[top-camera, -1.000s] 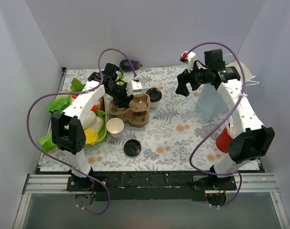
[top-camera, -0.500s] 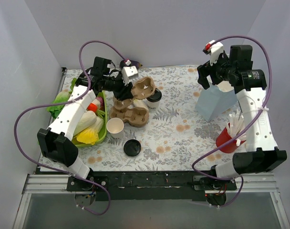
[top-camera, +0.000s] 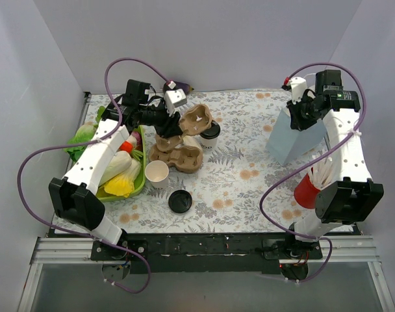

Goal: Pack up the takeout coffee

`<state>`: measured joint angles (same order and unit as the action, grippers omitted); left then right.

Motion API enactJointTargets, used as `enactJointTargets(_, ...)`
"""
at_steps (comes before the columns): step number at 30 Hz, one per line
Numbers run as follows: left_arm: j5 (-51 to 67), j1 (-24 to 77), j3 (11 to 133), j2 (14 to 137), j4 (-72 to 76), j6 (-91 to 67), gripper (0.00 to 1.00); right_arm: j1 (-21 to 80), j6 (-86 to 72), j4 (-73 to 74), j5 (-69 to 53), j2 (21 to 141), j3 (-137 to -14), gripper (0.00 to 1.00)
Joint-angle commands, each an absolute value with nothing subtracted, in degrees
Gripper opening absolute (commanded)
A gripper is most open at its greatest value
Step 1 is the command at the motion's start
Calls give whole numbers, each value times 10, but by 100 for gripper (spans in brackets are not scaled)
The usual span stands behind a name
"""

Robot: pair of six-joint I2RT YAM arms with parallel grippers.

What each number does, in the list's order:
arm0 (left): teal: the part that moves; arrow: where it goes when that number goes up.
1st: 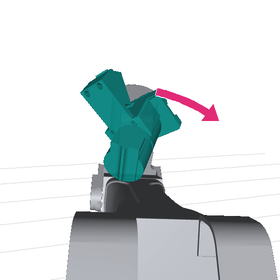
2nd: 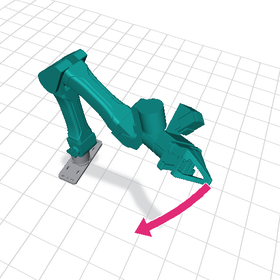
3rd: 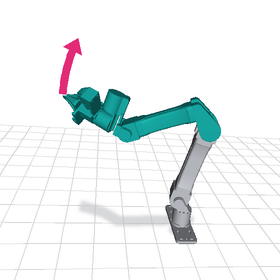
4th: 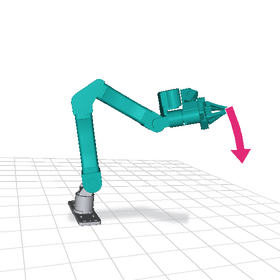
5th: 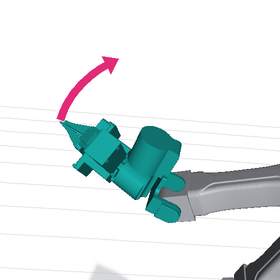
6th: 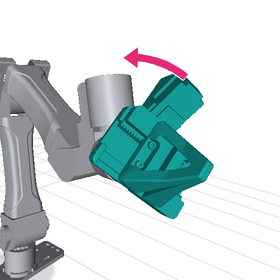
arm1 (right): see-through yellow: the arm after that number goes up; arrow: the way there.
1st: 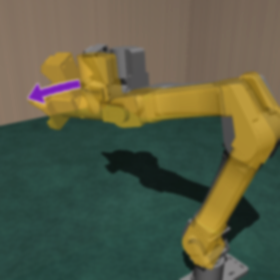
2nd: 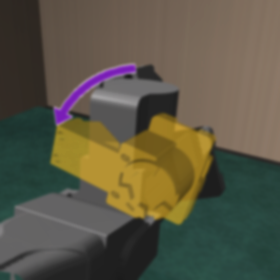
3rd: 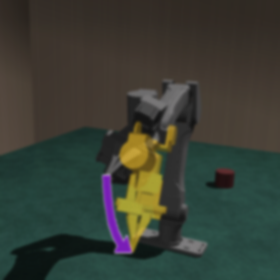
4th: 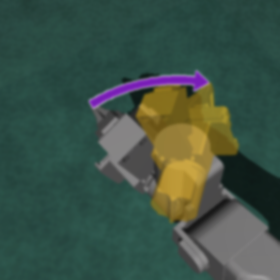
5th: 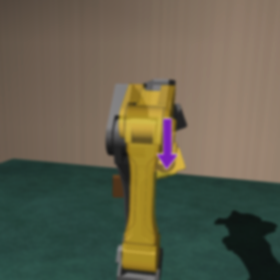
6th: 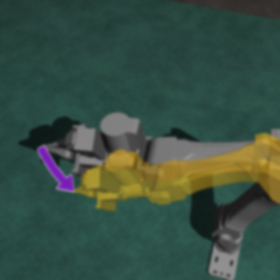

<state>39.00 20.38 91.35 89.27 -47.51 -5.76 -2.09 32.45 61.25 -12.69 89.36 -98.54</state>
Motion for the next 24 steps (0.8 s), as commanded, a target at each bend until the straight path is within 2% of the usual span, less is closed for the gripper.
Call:
enactJointTargets(1, 398, 207, 907, 851, -460, -66, 0, -13, 330, 684, -199, 883, -1021, 1)
enactJointTargets(7, 392, 207, 907, 853, -461, -66, 0, -1, 298, 750, -293, 865, -1023, 1)
enactJointTargets(17, 385, 207, 926, 884, -464, -60, 0, 62, 240, 751, -434, 809, -956, 1)
enactJointTargets(24, 377, 207, 944, 901, -468, -57, 0, 178, 235, 751, -408, 798, -911, 5)
